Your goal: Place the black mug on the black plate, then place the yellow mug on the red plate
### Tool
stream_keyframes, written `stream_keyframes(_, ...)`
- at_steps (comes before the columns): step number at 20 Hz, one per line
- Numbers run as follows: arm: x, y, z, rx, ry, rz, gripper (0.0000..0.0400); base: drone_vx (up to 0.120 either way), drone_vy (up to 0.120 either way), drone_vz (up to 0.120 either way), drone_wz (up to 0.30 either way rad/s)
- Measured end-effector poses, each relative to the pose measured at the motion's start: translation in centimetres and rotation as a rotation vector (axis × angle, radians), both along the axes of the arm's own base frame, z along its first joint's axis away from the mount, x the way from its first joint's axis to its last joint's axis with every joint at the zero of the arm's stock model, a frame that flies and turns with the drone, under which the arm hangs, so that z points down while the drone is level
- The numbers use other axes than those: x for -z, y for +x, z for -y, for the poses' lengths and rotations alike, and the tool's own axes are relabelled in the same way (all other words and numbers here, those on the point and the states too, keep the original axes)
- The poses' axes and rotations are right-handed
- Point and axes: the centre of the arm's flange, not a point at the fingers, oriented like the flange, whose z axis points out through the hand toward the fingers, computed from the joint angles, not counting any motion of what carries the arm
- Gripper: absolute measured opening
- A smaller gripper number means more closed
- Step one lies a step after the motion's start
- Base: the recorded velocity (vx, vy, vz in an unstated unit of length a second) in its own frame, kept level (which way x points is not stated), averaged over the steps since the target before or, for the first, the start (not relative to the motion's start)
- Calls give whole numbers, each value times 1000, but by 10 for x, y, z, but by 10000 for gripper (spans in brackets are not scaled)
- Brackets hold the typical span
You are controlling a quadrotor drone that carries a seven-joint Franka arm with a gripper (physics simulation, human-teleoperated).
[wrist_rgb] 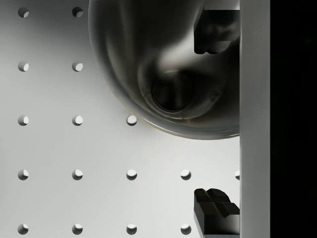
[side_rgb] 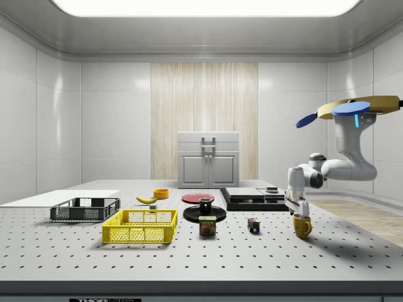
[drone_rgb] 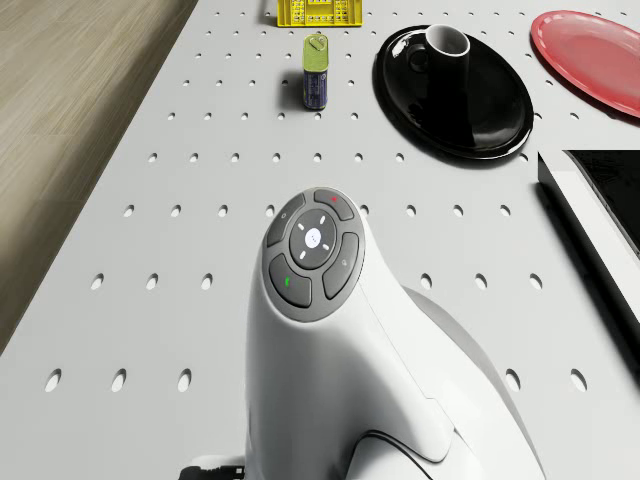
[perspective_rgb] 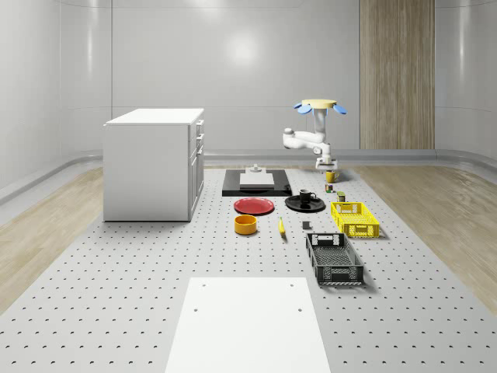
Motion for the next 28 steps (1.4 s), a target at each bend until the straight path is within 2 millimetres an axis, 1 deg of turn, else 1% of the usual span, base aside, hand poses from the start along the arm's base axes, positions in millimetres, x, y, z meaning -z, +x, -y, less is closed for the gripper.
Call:
stream_keyframes(11, -4, -2, -2, 0, 0, 0, 400, 0, 0, 0, 0)
stream_keyframes(12, -4, -2, -2, 0, 0, 0, 356, 0, 0, 0, 0)
stream_keyframes(13, -4, -2, -1, 0, 0, 0, 301, 0, 0, 0, 0)
stream_keyframes(14, -4, -2, -1, 0, 0, 0, 259, 0, 0, 0, 0)
stream_keyframes(15, -4, -2, -1, 0, 0, 0, 226, 0, 0, 0, 0)
stream_keyframes(17, -4, -2, -1, 0, 0, 0, 180, 0, 0, 0, 0)
stream_keyframes(19, -4, -2, 0, 0, 0, 0, 153, 0, 0, 0, 0)
stream_keyframes(21, -4, -2, 0, 0, 0, 0, 136, 0, 0, 0, 0)
stream_keyframes(25, -4, -2, 0, 0, 0, 0, 120, 0, 0, 0, 0)
stream_keyframes(28, 2, -2, 0, 0, 0, 0, 114, 0, 0, 0, 0)
